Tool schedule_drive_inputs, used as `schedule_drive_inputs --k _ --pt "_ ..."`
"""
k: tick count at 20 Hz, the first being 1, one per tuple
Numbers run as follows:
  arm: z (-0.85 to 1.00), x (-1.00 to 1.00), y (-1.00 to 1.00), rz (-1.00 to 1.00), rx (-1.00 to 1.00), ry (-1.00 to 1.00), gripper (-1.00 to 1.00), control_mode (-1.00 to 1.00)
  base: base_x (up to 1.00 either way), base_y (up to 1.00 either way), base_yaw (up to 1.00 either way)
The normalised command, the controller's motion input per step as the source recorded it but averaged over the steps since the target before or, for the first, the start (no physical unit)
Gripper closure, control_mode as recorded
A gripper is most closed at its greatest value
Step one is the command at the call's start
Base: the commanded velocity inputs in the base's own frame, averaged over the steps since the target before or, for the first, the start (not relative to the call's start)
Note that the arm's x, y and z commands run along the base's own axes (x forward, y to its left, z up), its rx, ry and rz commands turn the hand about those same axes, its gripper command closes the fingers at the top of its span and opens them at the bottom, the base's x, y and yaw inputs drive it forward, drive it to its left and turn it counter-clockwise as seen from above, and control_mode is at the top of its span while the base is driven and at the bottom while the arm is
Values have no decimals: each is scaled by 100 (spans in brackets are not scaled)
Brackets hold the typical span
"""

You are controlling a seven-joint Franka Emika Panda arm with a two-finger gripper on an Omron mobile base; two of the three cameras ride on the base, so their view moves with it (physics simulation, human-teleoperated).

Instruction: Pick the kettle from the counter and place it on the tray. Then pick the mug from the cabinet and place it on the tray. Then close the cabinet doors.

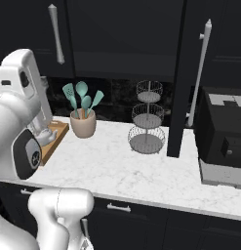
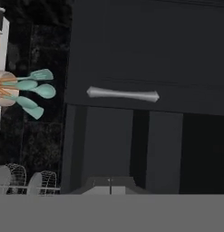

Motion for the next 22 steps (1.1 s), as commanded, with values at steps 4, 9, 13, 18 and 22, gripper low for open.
schedule_drive_inputs --k 4,9,13,18,22 --pt "-6 -57 -77 7 -5 3 100 -100 0 0 0" --pt "-16 -40 -57 6 -3 -2 100 -100 0 0 0" --pt "-21 -60 -61 3 -1 0 100 -100 0 0 0" --pt "-24 -52 -73 0 0 6 100 -100 0 0 0" --pt "-19 -30 -59 0 1 1 100 -100 0 0 0"
